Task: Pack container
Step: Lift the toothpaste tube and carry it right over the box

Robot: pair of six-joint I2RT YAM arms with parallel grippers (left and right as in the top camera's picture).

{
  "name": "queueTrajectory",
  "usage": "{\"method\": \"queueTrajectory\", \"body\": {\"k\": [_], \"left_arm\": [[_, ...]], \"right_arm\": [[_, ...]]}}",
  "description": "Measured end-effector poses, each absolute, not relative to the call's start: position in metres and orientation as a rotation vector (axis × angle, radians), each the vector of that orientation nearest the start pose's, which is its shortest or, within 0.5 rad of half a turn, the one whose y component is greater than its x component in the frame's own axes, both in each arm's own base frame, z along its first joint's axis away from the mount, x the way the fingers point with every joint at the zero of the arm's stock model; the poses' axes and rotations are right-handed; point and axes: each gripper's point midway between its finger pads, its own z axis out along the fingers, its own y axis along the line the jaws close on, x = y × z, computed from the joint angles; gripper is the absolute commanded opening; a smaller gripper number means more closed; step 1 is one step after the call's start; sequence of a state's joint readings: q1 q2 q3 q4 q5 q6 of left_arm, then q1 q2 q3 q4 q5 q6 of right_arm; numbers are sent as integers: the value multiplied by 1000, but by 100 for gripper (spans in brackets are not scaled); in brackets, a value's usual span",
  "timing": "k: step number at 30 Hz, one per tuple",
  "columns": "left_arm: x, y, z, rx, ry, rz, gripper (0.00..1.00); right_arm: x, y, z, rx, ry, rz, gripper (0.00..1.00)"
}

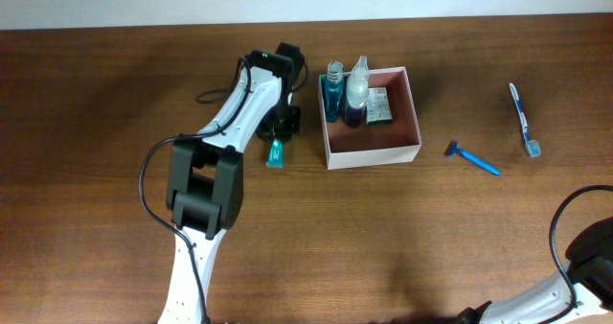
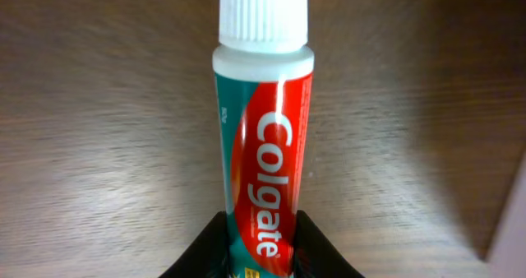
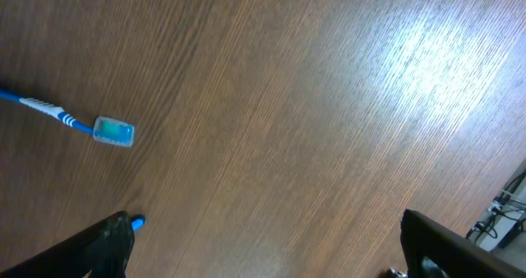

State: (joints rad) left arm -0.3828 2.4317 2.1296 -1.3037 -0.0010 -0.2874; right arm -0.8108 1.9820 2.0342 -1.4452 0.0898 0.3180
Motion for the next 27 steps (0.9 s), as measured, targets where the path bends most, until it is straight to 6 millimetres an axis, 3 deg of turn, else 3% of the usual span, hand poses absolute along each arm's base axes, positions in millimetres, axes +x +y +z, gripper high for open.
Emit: {"method": "queueTrajectory", "body": {"k": [2, 6, 14, 21, 23, 27], "left_arm": [[440, -174, 39, 149, 3134, 25, 25], [469, -180, 87, 137, 2999, -7, 25], [507, -189, 208, 97, 2674, -135, 25], [508, -204, 296, 28, 2423, -277, 25], [502, -217, 311, 17, 2383, -329, 25], [483, -259, 314, 58, 2384, -425, 25]], "right_arm": [[272, -308, 187, 1607, 2515, -196, 99], [272, -308, 187, 1607, 2515, -196, 99], [272, -308, 187, 1608, 2515, -196, 99], [272, -308, 187, 1607, 2515, -196, 99], [272, -308, 187, 1607, 2515, -196, 99], [272, -308, 187, 1607, 2515, -196, 99]]}}
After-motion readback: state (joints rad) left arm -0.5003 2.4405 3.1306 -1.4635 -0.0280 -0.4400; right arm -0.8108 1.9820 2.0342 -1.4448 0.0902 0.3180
